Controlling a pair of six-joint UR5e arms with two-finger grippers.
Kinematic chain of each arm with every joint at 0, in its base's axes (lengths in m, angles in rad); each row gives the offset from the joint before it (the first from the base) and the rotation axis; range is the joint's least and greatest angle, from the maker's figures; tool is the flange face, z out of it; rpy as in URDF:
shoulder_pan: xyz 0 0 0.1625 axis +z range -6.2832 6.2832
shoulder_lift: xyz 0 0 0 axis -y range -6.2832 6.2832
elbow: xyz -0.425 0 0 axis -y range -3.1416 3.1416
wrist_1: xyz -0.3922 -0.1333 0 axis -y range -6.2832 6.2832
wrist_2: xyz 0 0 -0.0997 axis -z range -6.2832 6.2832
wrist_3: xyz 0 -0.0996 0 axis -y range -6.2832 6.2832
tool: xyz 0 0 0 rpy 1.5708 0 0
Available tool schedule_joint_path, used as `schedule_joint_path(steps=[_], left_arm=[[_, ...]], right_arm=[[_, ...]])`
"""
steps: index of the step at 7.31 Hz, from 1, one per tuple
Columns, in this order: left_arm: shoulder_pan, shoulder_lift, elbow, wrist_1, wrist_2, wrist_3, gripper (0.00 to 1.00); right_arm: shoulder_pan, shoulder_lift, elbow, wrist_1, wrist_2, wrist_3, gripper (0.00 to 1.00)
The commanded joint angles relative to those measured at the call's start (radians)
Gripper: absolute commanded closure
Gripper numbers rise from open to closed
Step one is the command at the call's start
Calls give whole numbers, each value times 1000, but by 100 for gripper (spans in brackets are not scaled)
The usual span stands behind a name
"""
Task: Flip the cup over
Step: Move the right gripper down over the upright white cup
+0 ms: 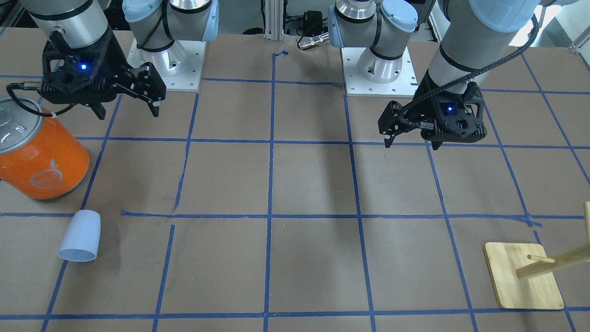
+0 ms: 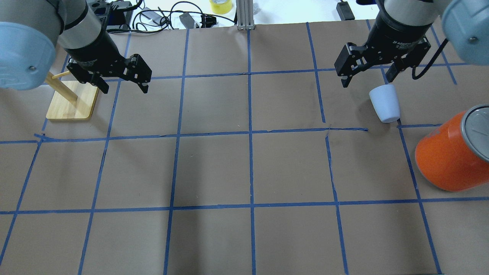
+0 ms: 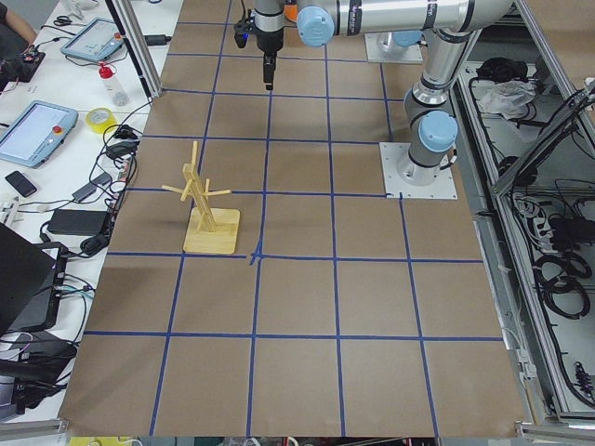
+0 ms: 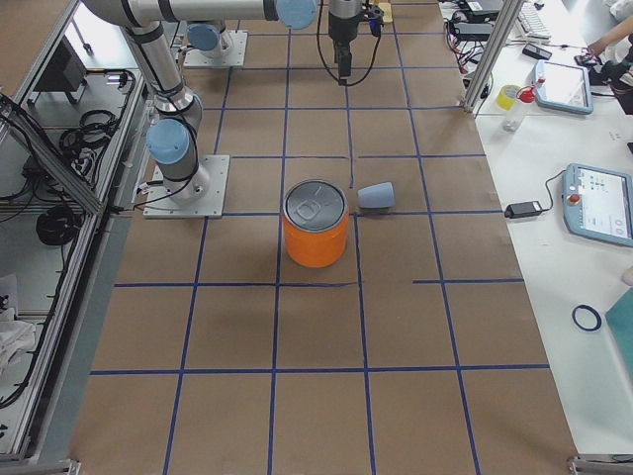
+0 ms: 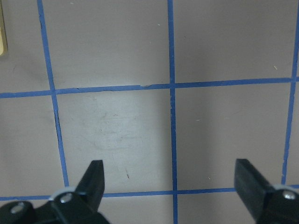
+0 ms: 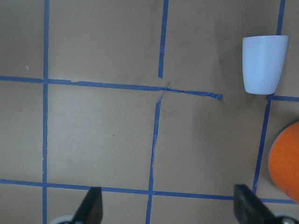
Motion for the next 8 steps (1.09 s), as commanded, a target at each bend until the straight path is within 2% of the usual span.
schedule_joint_path(steps=[1, 3, 5, 8], left_arm=[[0, 0, 0, 2, -1, 0, 0], [0, 0, -2, 3, 1, 0, 0], [0, -1, -2, 3, 1, 0, 0], [0, -3, -3, 3, -1, 0, 0]], right_arm=[[0, -2, 2, 2, 1, 3, 0], [-15, 2, 32, -2, -11, -8, 0], [-69, 41, 12, -19, 4, -21, 0], [-213, 254, 12, -325, -1, -83, 0]])
